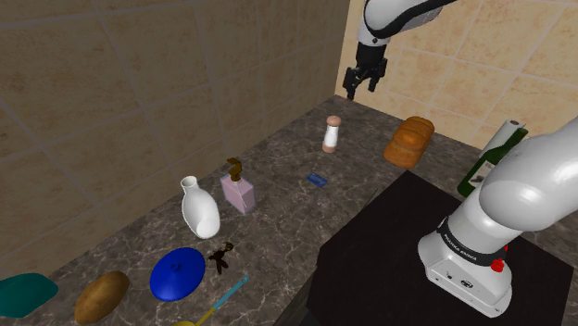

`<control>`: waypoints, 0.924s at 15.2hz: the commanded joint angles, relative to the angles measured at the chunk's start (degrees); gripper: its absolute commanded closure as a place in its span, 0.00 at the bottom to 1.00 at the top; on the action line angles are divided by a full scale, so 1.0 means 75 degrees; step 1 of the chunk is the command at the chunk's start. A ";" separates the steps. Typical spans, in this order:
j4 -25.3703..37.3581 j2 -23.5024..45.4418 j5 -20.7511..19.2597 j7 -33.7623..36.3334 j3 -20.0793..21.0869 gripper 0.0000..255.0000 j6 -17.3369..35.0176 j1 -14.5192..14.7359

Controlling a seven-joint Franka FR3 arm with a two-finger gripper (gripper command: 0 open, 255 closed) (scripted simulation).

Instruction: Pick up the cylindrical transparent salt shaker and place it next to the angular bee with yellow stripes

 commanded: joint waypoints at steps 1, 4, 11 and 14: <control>0.0192 0.0571 0.0018 -0.0102 -0.0102 0.00 0.0408 -0.0032; 0.0560 0.1428 0.0099 -0.0287 -0.0241 0.00 0.0923 -0.0087; 0.1765 0.3480 0.0487 -0.0787 -0.0427 0.00 0.1812 -0.0285; 0.2430 0.4367 0.0692 -0.1001 -0.0430 0.00 0.2047 -0.0425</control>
